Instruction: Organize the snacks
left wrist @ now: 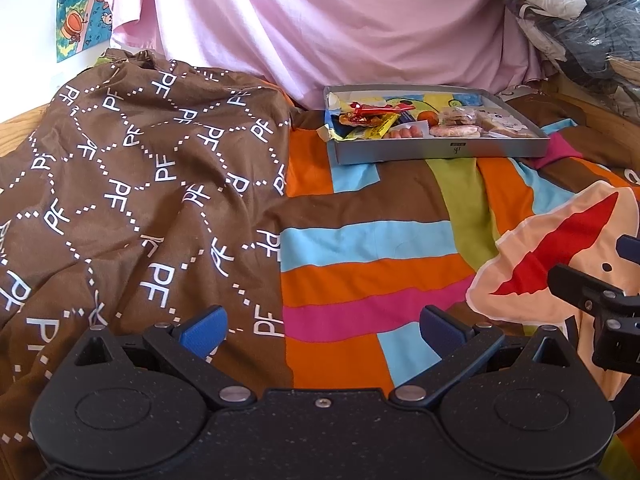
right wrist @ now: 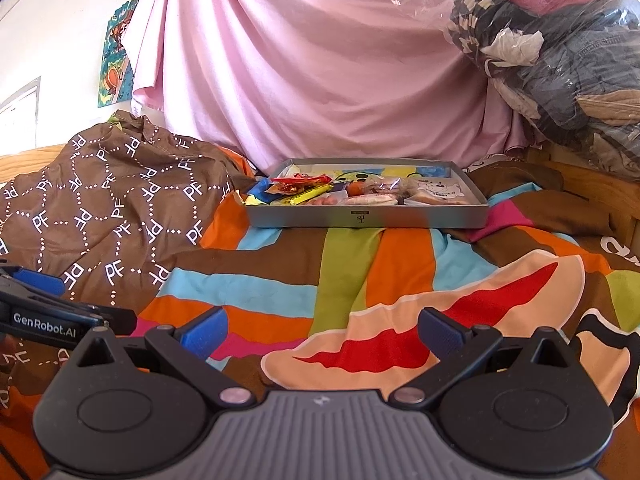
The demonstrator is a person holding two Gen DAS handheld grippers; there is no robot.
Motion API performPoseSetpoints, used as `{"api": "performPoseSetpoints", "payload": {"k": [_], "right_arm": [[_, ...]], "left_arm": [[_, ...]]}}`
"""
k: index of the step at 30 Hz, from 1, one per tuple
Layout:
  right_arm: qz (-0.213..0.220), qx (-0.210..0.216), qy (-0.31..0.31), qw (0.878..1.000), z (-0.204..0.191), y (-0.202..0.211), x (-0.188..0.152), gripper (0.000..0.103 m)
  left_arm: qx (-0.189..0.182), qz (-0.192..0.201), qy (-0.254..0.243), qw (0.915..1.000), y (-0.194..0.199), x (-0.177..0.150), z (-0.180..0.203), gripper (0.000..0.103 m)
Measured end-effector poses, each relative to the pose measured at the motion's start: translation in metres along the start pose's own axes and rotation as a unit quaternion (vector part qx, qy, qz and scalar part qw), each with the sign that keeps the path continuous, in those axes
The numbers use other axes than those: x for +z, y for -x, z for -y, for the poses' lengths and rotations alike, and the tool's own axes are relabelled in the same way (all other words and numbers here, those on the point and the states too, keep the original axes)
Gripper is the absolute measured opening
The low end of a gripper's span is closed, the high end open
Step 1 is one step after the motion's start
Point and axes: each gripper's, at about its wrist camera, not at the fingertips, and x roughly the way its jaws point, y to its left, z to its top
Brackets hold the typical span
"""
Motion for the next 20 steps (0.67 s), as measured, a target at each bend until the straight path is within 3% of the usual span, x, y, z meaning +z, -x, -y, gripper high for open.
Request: {"api": "performPoseSetpoints", "payload": {"k": [7, 20], "right_arm": [[-0.001, 0.000, 0.002, 1.000, 0.000, 0.000, -0.001, 0.103], [-0.003, 0.001, 0.002, 1.000, 0.000, 0.000, -0.002, 0.103]], "left_arm": [[0.022, -0.059, -0.005, 0.9980, -0.013, 0.002, 0.000, 0.102], [0.006, -0.065, 0.005, 0.9979, -0.013, 0.001, 0.000, 0.100]]}}
